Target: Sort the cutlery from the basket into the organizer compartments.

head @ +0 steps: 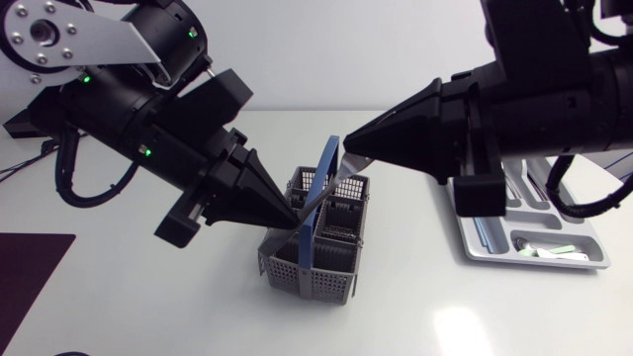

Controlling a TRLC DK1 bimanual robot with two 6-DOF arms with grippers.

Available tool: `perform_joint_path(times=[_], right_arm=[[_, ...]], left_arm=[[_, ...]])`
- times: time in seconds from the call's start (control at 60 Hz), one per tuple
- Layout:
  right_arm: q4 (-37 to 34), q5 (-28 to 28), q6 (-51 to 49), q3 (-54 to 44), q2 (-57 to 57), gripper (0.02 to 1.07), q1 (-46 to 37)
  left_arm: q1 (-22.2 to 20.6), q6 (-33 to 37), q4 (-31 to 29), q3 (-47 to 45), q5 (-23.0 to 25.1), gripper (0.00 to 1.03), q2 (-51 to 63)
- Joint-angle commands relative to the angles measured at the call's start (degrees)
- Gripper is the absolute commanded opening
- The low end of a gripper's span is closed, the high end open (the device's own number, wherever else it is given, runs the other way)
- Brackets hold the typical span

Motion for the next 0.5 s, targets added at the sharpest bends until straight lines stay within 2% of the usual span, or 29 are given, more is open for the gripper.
perform_joint_path(times=[0.0,0.383,0.4,0.483], right_arm=[[1.21,0.41,0.74,-1.21,-0.78,0.08,-0.42],[2.45,1.11,1.27,-2.53,-1.48,0.08,-0.69],[2.45,1.2,1.35,-2.53,-1.48,0.09,-0.69],[2.53,1.2,1.7,-2.53,-1.83,0.3,-0.95]], left_arm=[[-0.55,-0.55,-1.17,1.36,0.28,0.03,0.13],[-0.02,-1.16,-1.69,1.71,0.36,0.03,0.04],[0.07,-1.16,-1.69,1.8,0.36,0.03,0.04],[0.42,-1.6,-1.69,1.89,0.36,0.03,-0.05]])
